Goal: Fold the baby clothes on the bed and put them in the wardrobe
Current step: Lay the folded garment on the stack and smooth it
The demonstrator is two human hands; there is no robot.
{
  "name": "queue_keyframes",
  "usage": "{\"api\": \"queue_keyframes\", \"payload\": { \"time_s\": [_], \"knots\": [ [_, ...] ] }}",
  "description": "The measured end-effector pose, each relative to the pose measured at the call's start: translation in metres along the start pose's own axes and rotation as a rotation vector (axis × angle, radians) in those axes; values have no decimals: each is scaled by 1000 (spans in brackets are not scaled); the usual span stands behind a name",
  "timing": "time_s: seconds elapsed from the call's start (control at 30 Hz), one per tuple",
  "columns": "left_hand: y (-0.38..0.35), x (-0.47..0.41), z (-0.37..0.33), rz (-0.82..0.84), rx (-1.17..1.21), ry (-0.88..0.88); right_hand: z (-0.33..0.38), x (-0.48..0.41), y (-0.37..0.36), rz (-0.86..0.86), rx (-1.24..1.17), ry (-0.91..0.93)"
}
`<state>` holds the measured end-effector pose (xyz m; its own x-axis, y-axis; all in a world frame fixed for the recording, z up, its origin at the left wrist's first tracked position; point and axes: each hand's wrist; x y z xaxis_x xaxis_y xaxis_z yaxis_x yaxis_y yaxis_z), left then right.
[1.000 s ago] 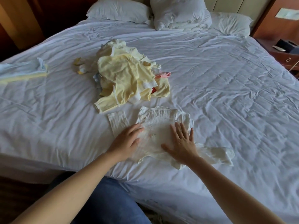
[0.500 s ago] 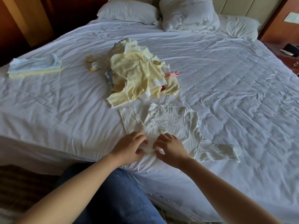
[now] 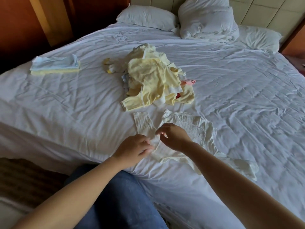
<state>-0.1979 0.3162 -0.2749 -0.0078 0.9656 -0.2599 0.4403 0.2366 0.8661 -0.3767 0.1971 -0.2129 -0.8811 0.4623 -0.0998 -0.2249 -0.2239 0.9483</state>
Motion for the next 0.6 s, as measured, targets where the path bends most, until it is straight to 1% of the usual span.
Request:
{"api": "queue_keyframes", "payload": {
  "time_s": [0.17, 0.27, 0.37, 0.5, 0.6],
  "knots": [
    [-6, 3, 5, -141, 88, 176, 6, -52, 0, 100, 41, 68],
    [-11, 3, 10, -211, 186, 231, 8, -84, -5, 150, 66, 97],
    [-15, 3, 14, -247, 248, 239, 2, -109, -15, 161, 76, 94],
    [-22, 2, 21, -281, 271, 214, -8, -132, -29, 176, 88, 72],
    [-26, 2, 25, -323, 280, 194, -13, -145, -36, 232, 54, 43]
  ]
}}
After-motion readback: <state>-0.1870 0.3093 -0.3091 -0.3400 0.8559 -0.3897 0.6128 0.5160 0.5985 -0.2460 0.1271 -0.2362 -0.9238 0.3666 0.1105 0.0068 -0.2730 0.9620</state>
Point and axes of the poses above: each hand's wrist, its own x-axis away from the middle knuckle, its own y-axis out of the back of the hand, z = x × y, and after that the axes turned 12 degrees about y, right-handed
